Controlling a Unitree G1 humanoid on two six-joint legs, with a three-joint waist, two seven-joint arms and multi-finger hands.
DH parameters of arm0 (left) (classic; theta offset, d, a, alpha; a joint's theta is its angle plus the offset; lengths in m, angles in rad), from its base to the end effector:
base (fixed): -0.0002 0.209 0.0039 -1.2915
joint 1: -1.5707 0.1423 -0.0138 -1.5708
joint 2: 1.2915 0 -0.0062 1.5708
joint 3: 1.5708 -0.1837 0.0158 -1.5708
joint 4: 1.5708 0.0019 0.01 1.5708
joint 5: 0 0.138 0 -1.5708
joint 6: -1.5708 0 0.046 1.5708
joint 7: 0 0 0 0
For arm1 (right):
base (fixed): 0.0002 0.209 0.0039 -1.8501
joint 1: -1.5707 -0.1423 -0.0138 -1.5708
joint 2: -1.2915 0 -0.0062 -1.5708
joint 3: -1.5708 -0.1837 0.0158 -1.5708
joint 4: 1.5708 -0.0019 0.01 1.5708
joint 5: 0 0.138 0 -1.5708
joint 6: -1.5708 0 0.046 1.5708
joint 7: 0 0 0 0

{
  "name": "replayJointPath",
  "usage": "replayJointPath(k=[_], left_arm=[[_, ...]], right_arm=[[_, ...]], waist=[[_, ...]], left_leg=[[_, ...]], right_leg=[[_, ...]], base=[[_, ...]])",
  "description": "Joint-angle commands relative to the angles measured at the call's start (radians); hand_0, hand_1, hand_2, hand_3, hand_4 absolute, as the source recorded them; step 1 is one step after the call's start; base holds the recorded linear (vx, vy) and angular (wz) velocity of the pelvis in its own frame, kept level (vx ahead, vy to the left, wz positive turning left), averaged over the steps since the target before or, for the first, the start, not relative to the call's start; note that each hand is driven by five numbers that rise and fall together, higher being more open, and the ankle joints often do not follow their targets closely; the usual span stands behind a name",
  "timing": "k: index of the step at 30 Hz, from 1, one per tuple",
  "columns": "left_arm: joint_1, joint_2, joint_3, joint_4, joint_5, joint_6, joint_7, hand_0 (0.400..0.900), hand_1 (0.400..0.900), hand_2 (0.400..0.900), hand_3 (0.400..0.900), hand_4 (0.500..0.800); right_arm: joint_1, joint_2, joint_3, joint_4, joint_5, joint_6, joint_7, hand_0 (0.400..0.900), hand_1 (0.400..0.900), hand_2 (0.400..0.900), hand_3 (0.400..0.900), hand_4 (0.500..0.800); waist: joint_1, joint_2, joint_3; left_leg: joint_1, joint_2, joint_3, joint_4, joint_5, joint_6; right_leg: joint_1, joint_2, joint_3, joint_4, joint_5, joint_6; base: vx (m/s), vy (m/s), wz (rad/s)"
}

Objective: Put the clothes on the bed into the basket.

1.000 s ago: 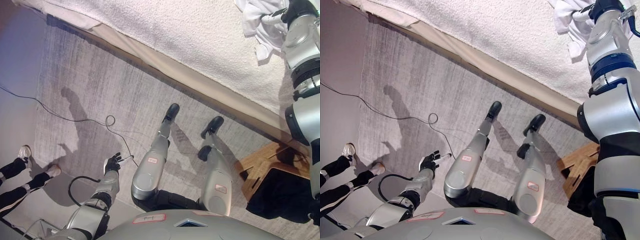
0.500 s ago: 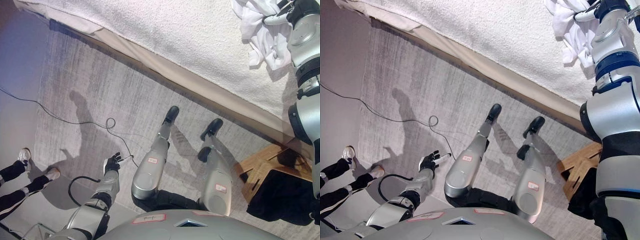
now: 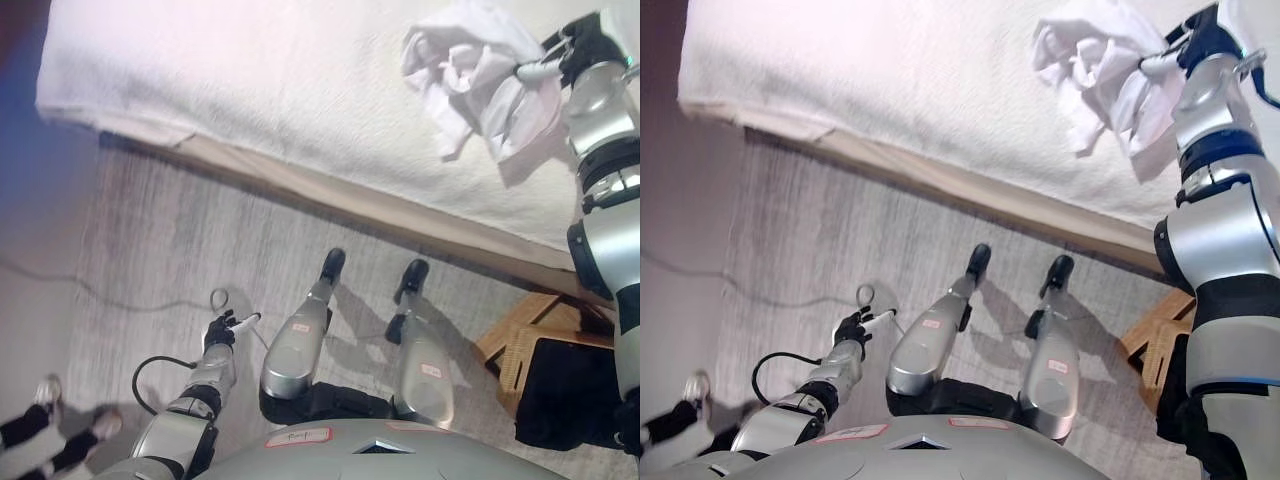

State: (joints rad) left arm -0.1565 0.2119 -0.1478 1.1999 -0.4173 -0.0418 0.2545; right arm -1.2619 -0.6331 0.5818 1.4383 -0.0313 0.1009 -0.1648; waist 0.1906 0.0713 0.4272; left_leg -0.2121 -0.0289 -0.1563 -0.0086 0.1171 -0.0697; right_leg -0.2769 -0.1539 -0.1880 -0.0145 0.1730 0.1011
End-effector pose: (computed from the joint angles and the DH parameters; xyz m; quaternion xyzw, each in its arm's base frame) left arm 0.1352 0.2093 -0.1001 0.0229 0.4745 0.2059 0.8555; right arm 0.3546 -0.2780 0.1969 -0.4587 0.1263 -0.2120 0.8537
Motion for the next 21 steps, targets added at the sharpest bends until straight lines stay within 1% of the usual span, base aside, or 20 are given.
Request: replayJointPath(k=[1,2,3,8,12,17,21], left_arm=[[0.087,0.037,0.014,0.110,-0.009,0.008,0.037,0.900,0.900,0.900,0.900,0.800],[0.091,0.037,0.020,0.115,-0.007,0.010,0.036,0.900,0.900,0.900,0.900,0.800],[0.092,0.037,0.020,0.115,-0.007,0.010,0.036,0.900,0.900,0.900,0.900,0.800],[0.099,0.042,0.064,0.149,0.014,0.025,0.028,0.900,0.900,0.900,0.900,0.800],[0.098,0.049,0.081,0.160,0.039,0.036,0.023,0.900,0.900,0.900,0.900,0.800],[0.103,0.047,0.091,0.182,0.080,0.056,0.009,0.900,0.900,0.900,0.900,0.800],[0.107,0.043,0.085,0.186,0.103,0.064,0.002,0.900,0.900,0.900,0.900,0.800]], right_arm=[[0.000,-0.083,0.053,-0.011,-0.044,-0.016,-0.045,0.400,0.400,0.400,0.400,0.500],[0.021,-0.084,0.045,-0.016,-0.045,-0.016,-0.043,0.400,0.400,0.400,0.400,0.500],[0.022,-0.084,0.044,-0.017,-0.046,-0.016,-0.043,0.400,0.400,0.400,0.400,0.500],[0.131,-0.108,-0.025,-0.060,-0.036,-0.022,-0.042,0.400,0.400,0.400,0.400,0.500],[0.234,-0.159,-0.083,-0.099,-0.031,-0.030,-0.038,0.400,0.400,0.400,0.400,0.500],[0.370,-0.213,-0.171,-0.154,-0.013,-0.030,-0.033,0.400,0.400,0.400,0.400,0.500],[0.439,-0.255,-0.220,-0.156,-0.003,-0.028,-0.024,0.400,0.400,0.400,0.400,0.500]], waist=[[-0.051,-0.035,-0.122],[-0.060,-0.042,-0.134],[-0.059,-0.042,-0.133],[-0.110,-0.071,-0.201],[-0.146,-0.081,-0.253],[-0.201,-0.084,-0.301],[-0.234,-0.082,-0.331]], left_leg=[[0.029,0.000,0.050,-0.058,-0.001,0.018],[0.042,0.003,0.060,-0.058,-0.008,0.018],[0.044,0.003,0.061,-0.058,-0.009,0.018],[0.108,0.016,0.118,-0.062,-0.040,0.022],[0.156,0.022,0.156,-0.069,-0.060,0.022],[0.208,0.031,0.213,-0.077,-0.084,0.024],[0.234,0.038,0.261,-0.079,-0.098,0.024]], right_leg=[[0.061,0.010,0.043,0.054,-0.061,0.015],[0.071,0.010,0.053,0.047,-0.060,0.016],[0.072,0.011,0.054,0.047,-0.059,0.016],[0.110,0.021,0.109,0.024,-0.055,0.023],[0.139,0.028,0.143,0.017,-0.058,0.028],[0.161,0.042,0.195,0.008,-0.054,0.037],[0.165,0.051,0.237,-0.003,-0.044,0.044]], base=[[0.07,0.018,-0.40],[0.07,0.018,-0.39],[0.05,0.010,-0.27],[0.07,0.013,-0.43],[0.08,0.006,-0.36],[0.05,0.010,-0.45],[0.02,0.008,-0.47]])
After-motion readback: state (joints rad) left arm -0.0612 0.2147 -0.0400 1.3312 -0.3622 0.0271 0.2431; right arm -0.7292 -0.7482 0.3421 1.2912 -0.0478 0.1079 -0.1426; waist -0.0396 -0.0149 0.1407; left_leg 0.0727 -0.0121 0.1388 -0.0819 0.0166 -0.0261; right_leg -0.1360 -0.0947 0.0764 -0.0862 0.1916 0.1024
